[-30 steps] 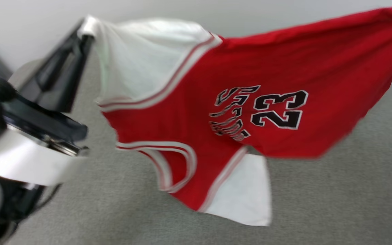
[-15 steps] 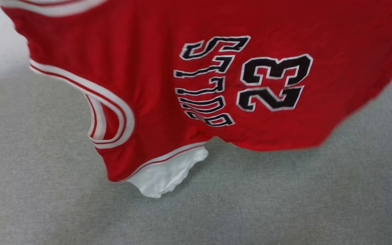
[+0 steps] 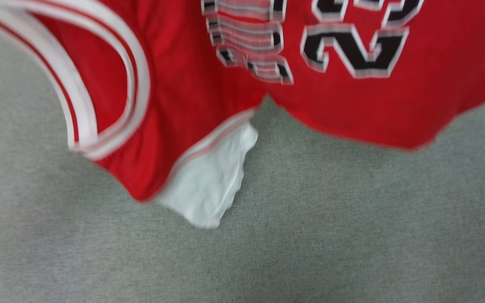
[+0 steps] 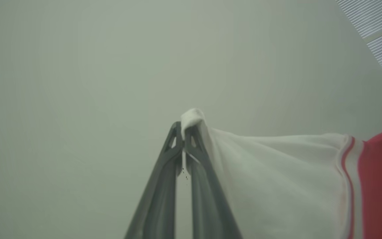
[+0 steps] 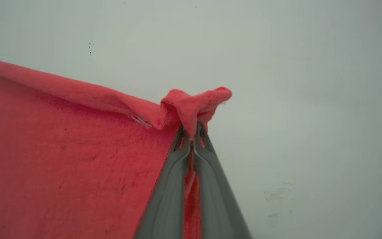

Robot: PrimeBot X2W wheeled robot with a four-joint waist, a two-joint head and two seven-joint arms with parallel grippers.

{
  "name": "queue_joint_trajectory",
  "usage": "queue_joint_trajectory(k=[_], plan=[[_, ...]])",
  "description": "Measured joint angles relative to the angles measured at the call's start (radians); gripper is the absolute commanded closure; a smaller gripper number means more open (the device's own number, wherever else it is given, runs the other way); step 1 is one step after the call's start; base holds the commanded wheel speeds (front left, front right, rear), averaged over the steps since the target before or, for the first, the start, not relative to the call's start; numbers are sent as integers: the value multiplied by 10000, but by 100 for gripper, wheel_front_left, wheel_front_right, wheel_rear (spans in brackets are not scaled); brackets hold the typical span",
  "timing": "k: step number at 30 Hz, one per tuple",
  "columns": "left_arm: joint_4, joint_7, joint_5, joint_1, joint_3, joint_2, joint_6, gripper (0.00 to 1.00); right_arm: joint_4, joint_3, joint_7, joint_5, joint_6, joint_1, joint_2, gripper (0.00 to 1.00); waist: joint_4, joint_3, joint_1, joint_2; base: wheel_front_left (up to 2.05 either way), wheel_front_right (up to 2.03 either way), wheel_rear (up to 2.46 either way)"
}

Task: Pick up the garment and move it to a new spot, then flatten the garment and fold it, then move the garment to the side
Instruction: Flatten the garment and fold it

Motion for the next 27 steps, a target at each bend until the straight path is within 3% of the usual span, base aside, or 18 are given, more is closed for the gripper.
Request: queue_joint_trajectory(k=[9,17,21,27], plan=[[2853,-523,1093,-3328,-752,-984,-1030,100,2729,477,-1294,-554,2,-2592,314,100,-165,1884,1,0,0,0,0],[5837,-1733,1866,-6027,-1087,-2151,-1450,100,5519,616,-3145,-1749,4,-5226,658,100,-238,3250,1,0,0,0,0],[7120,-2468,1885,-6630,-1181,-2656,-1691,100,6679,155,-3990,-1515,4,-5894,1175,100,-127,3767,1,0,0,0,0],[8449,-3425,1755,-6184,-1473,-3058,-2004,100,7923,926,-4957,-1871,2,-5853,1298,100,157,4338,2,0,0,0,0]])
